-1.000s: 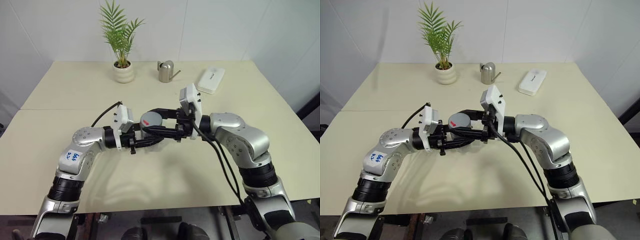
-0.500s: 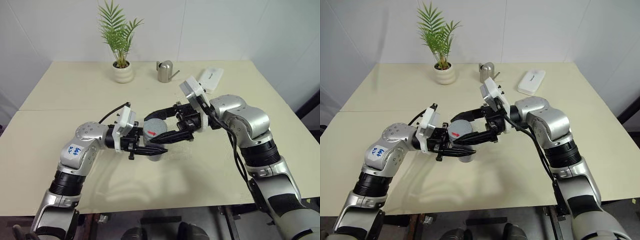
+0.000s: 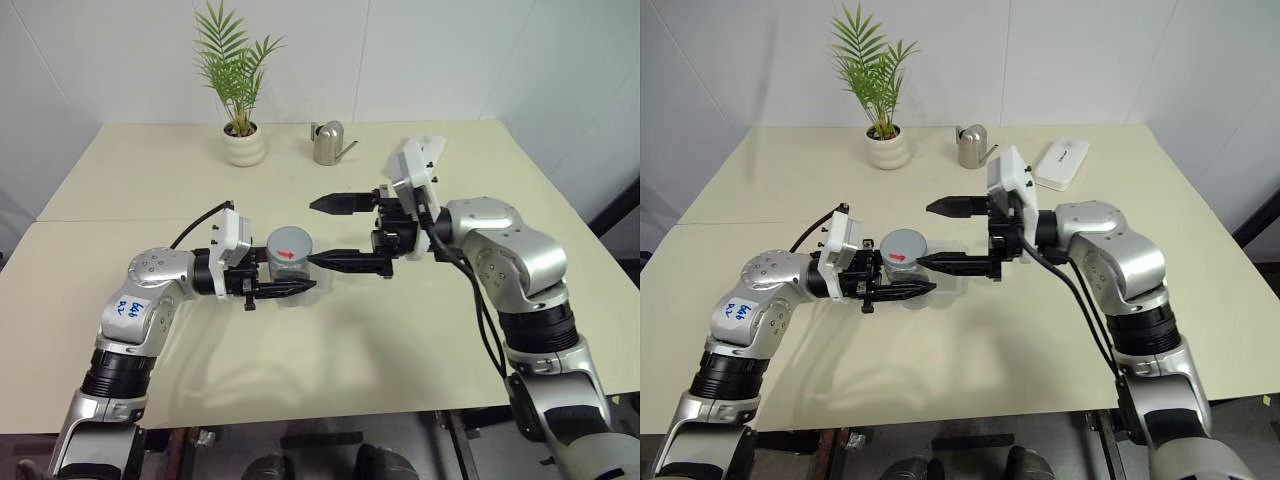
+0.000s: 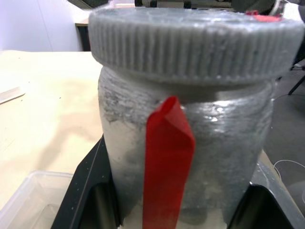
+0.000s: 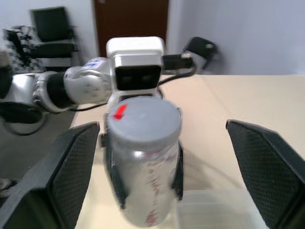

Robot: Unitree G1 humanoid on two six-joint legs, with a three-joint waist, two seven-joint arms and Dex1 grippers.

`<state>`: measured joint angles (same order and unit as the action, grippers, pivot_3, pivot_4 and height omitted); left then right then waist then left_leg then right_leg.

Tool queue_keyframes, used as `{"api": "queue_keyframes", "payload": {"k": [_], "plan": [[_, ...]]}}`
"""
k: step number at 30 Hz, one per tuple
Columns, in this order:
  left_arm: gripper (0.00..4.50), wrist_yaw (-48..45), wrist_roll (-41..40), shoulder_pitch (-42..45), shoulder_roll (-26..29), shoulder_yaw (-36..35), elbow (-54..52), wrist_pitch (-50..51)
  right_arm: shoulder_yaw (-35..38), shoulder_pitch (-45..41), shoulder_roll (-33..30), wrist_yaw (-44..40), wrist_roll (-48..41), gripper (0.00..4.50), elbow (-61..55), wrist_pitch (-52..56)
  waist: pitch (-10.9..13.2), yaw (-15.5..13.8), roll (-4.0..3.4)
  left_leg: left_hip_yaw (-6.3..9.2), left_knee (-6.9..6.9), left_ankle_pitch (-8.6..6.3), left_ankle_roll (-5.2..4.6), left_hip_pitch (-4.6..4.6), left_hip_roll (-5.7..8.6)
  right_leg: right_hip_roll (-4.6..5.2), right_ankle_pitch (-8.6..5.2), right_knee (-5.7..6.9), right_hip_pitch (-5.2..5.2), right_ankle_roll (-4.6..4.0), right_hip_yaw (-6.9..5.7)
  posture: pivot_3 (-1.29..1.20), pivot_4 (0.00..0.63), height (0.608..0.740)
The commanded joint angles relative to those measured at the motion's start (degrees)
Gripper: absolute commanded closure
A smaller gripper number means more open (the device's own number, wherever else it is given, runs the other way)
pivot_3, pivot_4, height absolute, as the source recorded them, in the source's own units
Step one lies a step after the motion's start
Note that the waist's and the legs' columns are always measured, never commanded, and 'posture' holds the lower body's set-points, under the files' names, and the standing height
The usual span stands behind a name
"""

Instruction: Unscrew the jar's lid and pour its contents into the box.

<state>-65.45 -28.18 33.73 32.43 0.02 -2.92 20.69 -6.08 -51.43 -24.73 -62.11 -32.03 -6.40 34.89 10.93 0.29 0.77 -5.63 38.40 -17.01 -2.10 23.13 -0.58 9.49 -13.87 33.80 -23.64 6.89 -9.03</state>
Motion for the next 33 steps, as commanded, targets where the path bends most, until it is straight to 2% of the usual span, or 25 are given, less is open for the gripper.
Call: {"api": "queue_keyframes", "payload": {"k": [1,8,17,26,33], "plan": [[2.52,0.23,-0.02,0.61,-0.55,0.22,-0.50,-1.04,-0.77,-0.74,2.21,3.79,0.78,0.03,-2.56,-0.39,0.00,-0.04,0.00,0.00,0.00,0.00,0.00,0.00,0.00,0.00,0.00,0.01,0.00,0.00,0.00,0.00,0.150,0.740],[2.52,0.31,0.29,1.79,-1.65,1.30,0.49,-1.14,-3.76,-1.33,6.13,6.87,1.92,0.03,-2.24,0.20,0.00,-0.12,0.00,0.01,0.00,0.00,-0.01,0.02,0.01,0.00,0.00,-0.02,0.00,0.00,0.00,0.00,0.150,0.740],[2.52,-0.12,0.34,1.80,-1.85,1.16,0.46,-1.38,-3.75,-2.06,6.65,7.71,3.43,0.03,0.80,-1.36,0.00,-0.03,0.00,0.01,0.01,0.00,-0.01,0.02,0.01,0.00,0.00,-0.01,0.00,-0.01,0.00,0.00,0.150,0.740],[2.52,-1.05,-0.92,1.04,-1.65,0.99,-0.48,-0.65,-0.05,-3.72,0.63,3.63,5.30,0.03,9.76,-6.38,0.00,-0.06,0.00,0.00,0.00,0.00,-0.01,0.02,0.01,-0.01,0.00,-0.02,0.00,-0.01,0.00,0.00,0.150,0.740],[2.52,-0.76,-0.39,1.14,-1.40,0.31,0.82,-1.88,2.98,-2.09,-6.01,-0.88,3.23,0.03,13.21,-7.56,0.00,-0.22,0.00,0.00,0.01,0.00,-0.01,0.02,0.01,-0.01,0.00,-0.03,0.01,-0.01,-0.01,0.00,0.150,0.740]]}}
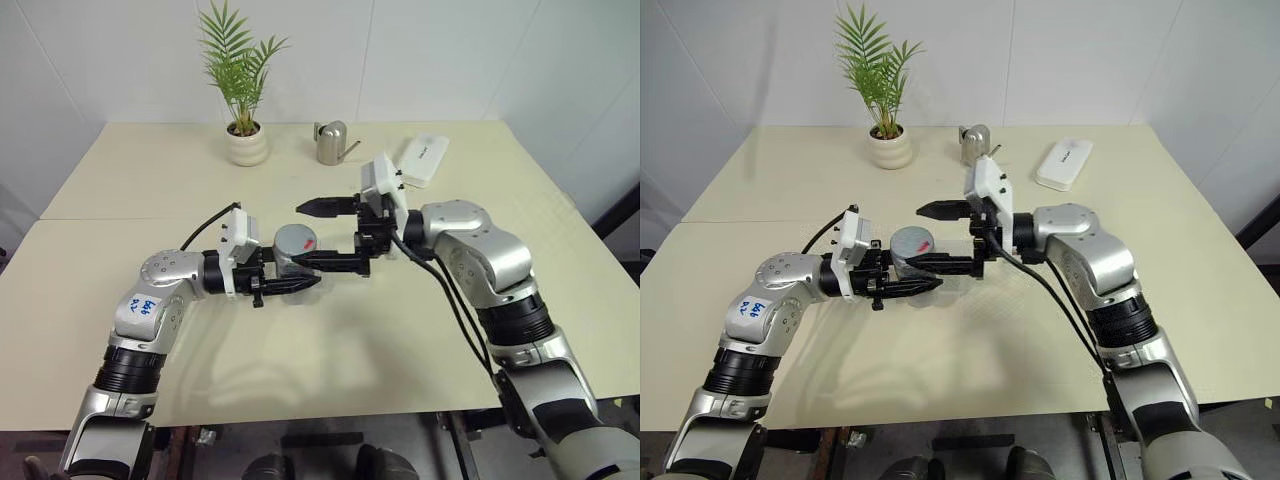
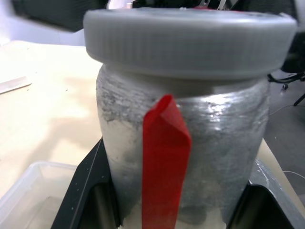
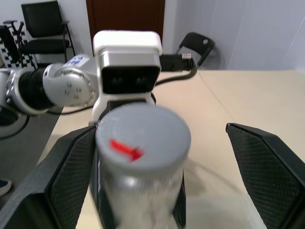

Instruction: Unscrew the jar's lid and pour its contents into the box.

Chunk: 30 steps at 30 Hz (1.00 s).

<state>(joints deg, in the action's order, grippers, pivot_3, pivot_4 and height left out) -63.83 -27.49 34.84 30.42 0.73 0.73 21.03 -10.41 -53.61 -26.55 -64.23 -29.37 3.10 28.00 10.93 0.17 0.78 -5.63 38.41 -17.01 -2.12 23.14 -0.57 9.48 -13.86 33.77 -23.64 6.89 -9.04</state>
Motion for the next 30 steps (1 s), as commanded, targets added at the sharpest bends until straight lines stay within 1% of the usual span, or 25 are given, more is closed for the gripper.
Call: {"api": "queue_keyframes", "payload": {"k": [1,5,9,13,15,20,25,30], "plan": [[2.52,-2.42,-0.91,0.02,0.83,-0.64,-2.58,-2.42,7.89,0.23,-5.07,1.05,0.29,0.03,4.17,-0.42,0.00,-0.26,0.00,0.01,0.01,0.00,-0.01,0.01,0.01,0.00,0.00,-0.02,0.00,0.00,0.00,0.00,0.150,0.740],[2.52,-2.47,-0.19,-0.02,1.56,-1.46,-1.66,-3.53,9.69,2.06,-7.81,-1.02,-1.08,0.03,3.18,1.02,0.00,0.09,0.00,-0.01,0.00,-0.03,-0.05,0.03,0.01,0.02,0.00,-0.06,0.01,0.00,-0.01,0.00,0.150,0.740],[2.52,-1.99,0.27,0.22,1.94,-1.85,-0.90,-4.47,10.13,3.09,-7.64,-2.98,-4.16,0.03,-0.98,4.12,0.02,0.79,-0.04,-0.09,-0.09,-0.02,0.02,-0.03,-0.07,-0.05,-0.01,-0.04,-0.02,-0.01,0.02,0.00,0.150,0.740],[2.52,-1.59,0.69,0.26,1.93,-1.63,-0.99,-4.71,9.37,2.16,-4.34,-1.30,-6.93,0.03,-5.83,6.60,0.02,1.07,-0.04,-0.07,-0.02,-0.01,0.02,-0.04,-0.07,-0.04,-0.01,-0.01,0.00,-0.01,0.03,0.00,0.150,0.740],[2.52,-1.30,0.76,0.35,1.72,-1.42,-1.24,-4.53,8.37,0.98,-0.94,1.45,-8.31,0.03,-8.92,8.47,0.02,1.10,-0.04,-0.06,0.02,-0.02,0.02,-0.04,-0.07,-0.04,0.00,0.02,0.00,-0.01,0.04,0.00,0.150,0.740],[2.52,-0.55,0.69,1.08,0.89,-0.80,-1.45,-4.10,4.10,-0.81,5.62,7.81,-6.44,0.03,-12.73,10.97,0.02,1.25,-0.04,-0.03,0.05,-0.02,0.02,-0.03,-0.09,-0.04,0.00,0.06,-0.01,-0.02,0.05,0.00,0.150,0.740],[2.52,-0.06,0.47,1.07,0.23,-0.22,-1.93,-3.83,0.85,-1.65,8.34,10.39,-2.71,0.03,-10.57,9.59,0.02,0.85,-0.04,-0.02,0.07,-0.03,0.00,0.00,-0.04,-0.02,0.00,0.04,0.00,-0.02,0.04,0.00,0.150,0.740],[2.52,0.06,0.32,0.69,0.16,-0.20,-2.53,-3.62,0.20,-1.45,8.65,10.23,-0.32,0.03,-8.17,7.13,0.02,0.94,-0.04,-0.03,0.07,-0.03,0.00,0.01,-0.04,-0.03,0.00,0.04,-0.01,-0.02,0.03,0.00,0.150,0.740]]}}
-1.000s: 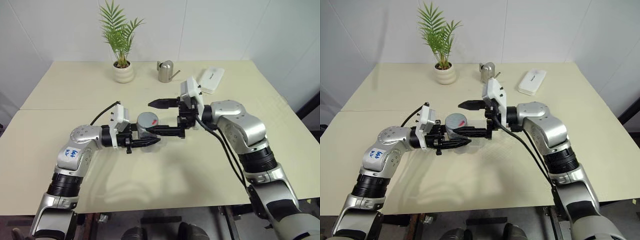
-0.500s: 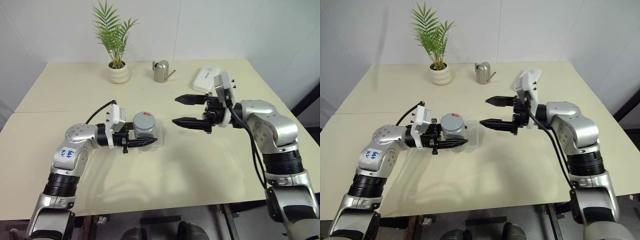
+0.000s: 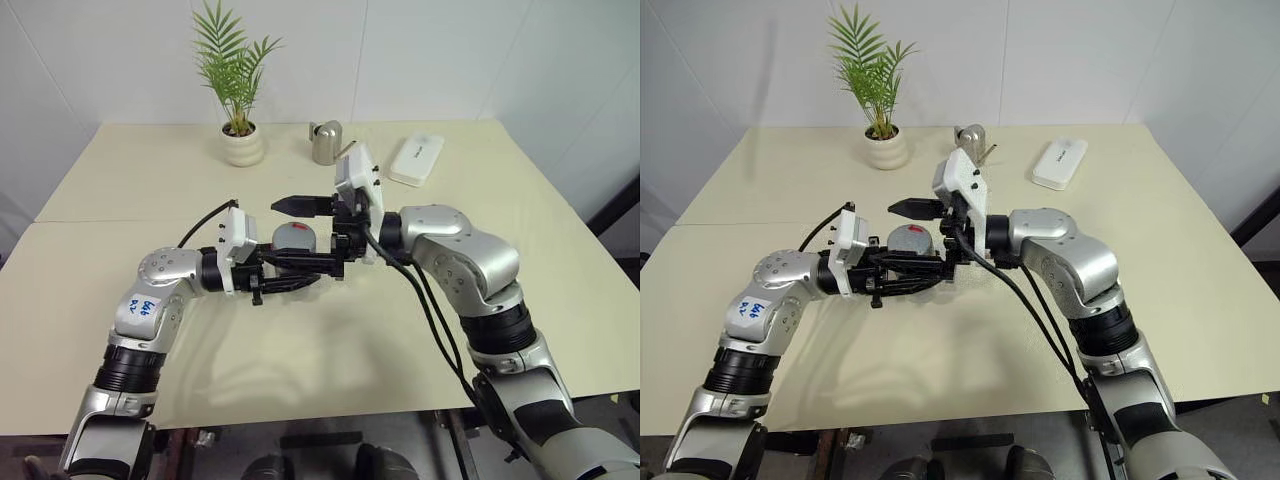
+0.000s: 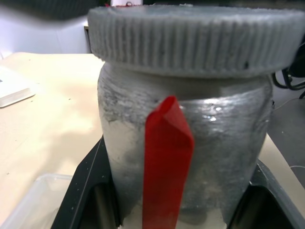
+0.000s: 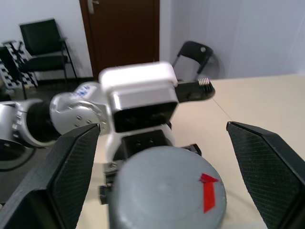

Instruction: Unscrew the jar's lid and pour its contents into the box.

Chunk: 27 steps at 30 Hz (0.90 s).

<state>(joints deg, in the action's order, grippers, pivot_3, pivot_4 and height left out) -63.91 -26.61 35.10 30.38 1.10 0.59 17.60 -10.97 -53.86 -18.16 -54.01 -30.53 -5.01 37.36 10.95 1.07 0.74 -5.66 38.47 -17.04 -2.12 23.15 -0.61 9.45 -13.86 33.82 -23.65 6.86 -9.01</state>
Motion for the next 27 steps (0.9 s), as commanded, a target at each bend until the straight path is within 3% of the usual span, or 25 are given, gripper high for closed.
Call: {"api": "queue_keyframes", "payload": {"k": [1,27], "plan": [[2.52,0.28,-0.58,0.44,0.14,-0.60,-2.42,-0.19,0.96,-1.35,0.22,-0.06,1.18,0.03,0.64,-2.67,0.00,0.08,0.00,0.00,0.00,0.00,0.00,0.00,0.00,0.00,0.00,0.00,0.00,0.00,0.00,0.00,0.150,0.740],[2.52,0.96,-0.82,-0.79,0.52,-1.28,-2.64,-0.48,6.04,3.64,-7.96,-7.15,-2.66,0.03,0.86,-2.15,0.00,0.37,0.00,-0.01,0.00,0.00,0.00,-0.01,-0.01,0.00,0.00,0.00,0.00,0.00,0.01,0.00,0.150,0.740]]}}
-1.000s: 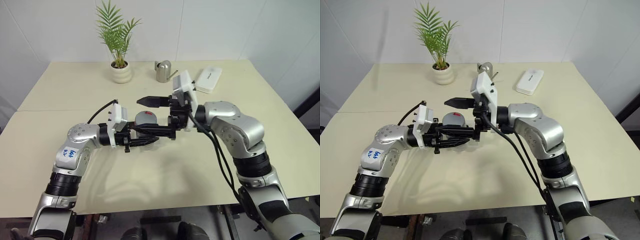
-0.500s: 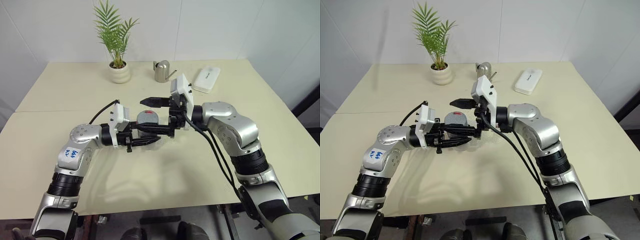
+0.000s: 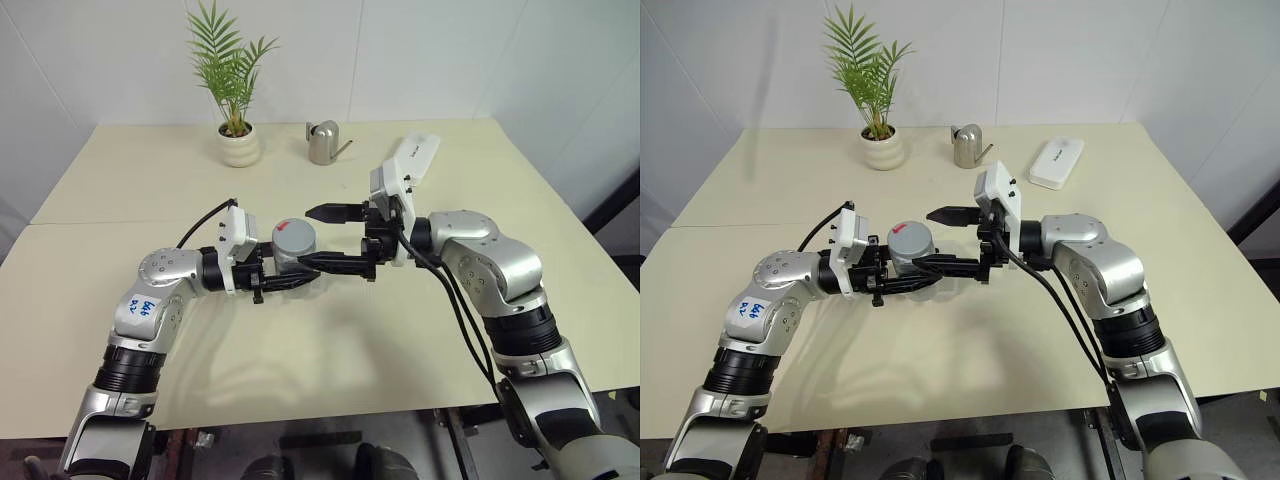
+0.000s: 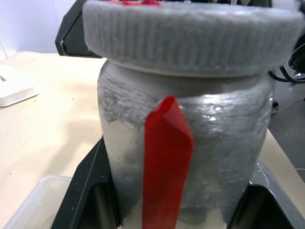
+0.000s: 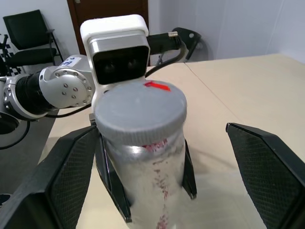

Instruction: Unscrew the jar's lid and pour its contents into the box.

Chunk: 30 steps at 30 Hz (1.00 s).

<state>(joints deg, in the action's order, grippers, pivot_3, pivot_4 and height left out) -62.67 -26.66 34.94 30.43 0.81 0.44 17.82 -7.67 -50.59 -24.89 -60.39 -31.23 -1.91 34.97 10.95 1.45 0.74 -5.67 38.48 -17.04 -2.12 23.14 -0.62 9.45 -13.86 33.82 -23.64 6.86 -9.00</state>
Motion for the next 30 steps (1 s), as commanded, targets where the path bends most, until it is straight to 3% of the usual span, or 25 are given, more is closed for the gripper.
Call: {"api": "queue_keyframes", "payload": {"k": [1,11,21,30], "plan": [[2.52,-0.27,-0.72,-0.74,0.59,-1.10,-2.43,-0.74,2.90,0.71,-1.78,-1.61,-2.47,0.03,-2.62,0.58,0.00,-0.05,0.00,0.00,0.00,0.00,0.00,0.00,0.00,0.00,0.00,0.00,0.00,0.00,0.00,0.00,0.150,0.740],[2.52,-0.05,-0.73,-1.63,0.94,-1.46,-3.08,-0.58,4.49,0.94,-4.34,-5.13,-4.88,0.03,-2.61,0.83,0.00,-0.08,0.00,0.00,0.03,0.00,0.00,0.00,0.00,0.00,0.00,0.01,0.00,0.00,0.00,0.00,0.150,0.740],[2.52,-0.06,-0.62,-0.56,0.41,-0.91,-2.33,-0.62,-0.27,-5.19,2.70,-0.64,-2.93,0.03,-1.67,3.52,0.00,0.08,0.00,0.00,0.02,0.00,0.01,-0.02,-0.03,-0.01,0.00,0.02,0.00,0.00,0.01,0.00,0.150,0.740],[2.52,0.07,-0.58,-0.20,0.03,-0.83,-2.22,-0.49,-2.90,-5.07,4.51,0.04,-1.78,0.03,-1.92,4.69,0.00,-0.36,0.00,0.01,0.05,-0.01,-0.01,0.03,0.00,0.00,0.00,0.01,0.00,0.00,0.00,0.00,0.150,0.740]]}}
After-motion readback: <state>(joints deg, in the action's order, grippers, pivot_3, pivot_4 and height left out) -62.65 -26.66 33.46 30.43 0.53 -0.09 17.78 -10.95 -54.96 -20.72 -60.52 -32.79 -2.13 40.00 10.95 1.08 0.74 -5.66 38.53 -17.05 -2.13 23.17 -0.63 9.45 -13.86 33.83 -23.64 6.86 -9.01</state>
